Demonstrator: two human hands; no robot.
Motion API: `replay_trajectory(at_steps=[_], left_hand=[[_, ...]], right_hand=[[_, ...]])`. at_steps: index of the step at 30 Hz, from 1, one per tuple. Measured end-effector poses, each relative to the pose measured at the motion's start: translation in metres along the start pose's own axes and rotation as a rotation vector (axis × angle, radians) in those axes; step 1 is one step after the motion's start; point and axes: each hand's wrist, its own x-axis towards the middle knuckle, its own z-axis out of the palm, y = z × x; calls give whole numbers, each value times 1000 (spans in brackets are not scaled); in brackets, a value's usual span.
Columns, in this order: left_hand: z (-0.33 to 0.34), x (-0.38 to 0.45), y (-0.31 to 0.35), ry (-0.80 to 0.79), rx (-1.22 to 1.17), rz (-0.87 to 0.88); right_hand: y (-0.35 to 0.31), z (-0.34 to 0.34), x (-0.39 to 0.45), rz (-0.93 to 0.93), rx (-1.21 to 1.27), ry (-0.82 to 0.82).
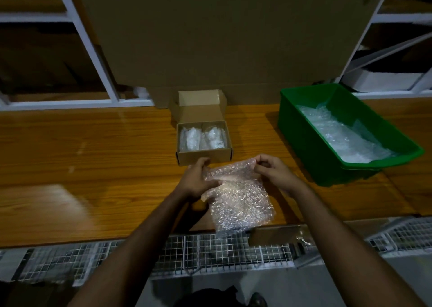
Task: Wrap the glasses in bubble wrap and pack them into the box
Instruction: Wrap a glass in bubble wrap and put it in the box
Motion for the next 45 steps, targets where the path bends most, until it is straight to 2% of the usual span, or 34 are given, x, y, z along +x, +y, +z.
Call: replay_trajectory(at_steps=[5, 8, 11, 15, 17, 19, 21, 25, 31, 34, 37, 43, 45], left_hand=[[-1, -2, 3, 27, -241, 24], [-7, -11, 11, 16, -468, 18], [-20, -16, 22, -32, -697, 4], [-28, -16, 27, -11, -840, -39], [-27, -22, 24, -58, -823, -101], [-21, -30, 21, -103, -704, -145], [-15, -35, 18, -54, -608, -133], [-14, -42, 18, -3, -660, -112], [-25, -46, 19, 21, -716, -50], [-30, -47, 20, 25, -759, -27], [-32, -50, 25, 21, -746, -29], [-36, -54, 27, -30, -929, -72], [-34, -57, 30, -75, -865, -87]], right_hand=[[7, 1, -3, 69, 161, 46], [6, 2, -6, 138, 92, -45], [3, 7, -7, 109, 49, -125], [-8, 15, -8, 55, 105, -86], [-11, 19, -7, 50, 155, -21], [-15, 22, -7, 56, 186, 23], [-17, 23, -12, 112, 203, -33], [-10, 28, -21, 220, 163, -196], [-11, 34, -23, 72, 289, -19], [-15, 32, -25, 17, 358, -28], [-17, 30, -27, -48, 198, -24], [-29, 29, -30, -191, -12, 5], [-31, 28, -30, -242, -48, -15]])
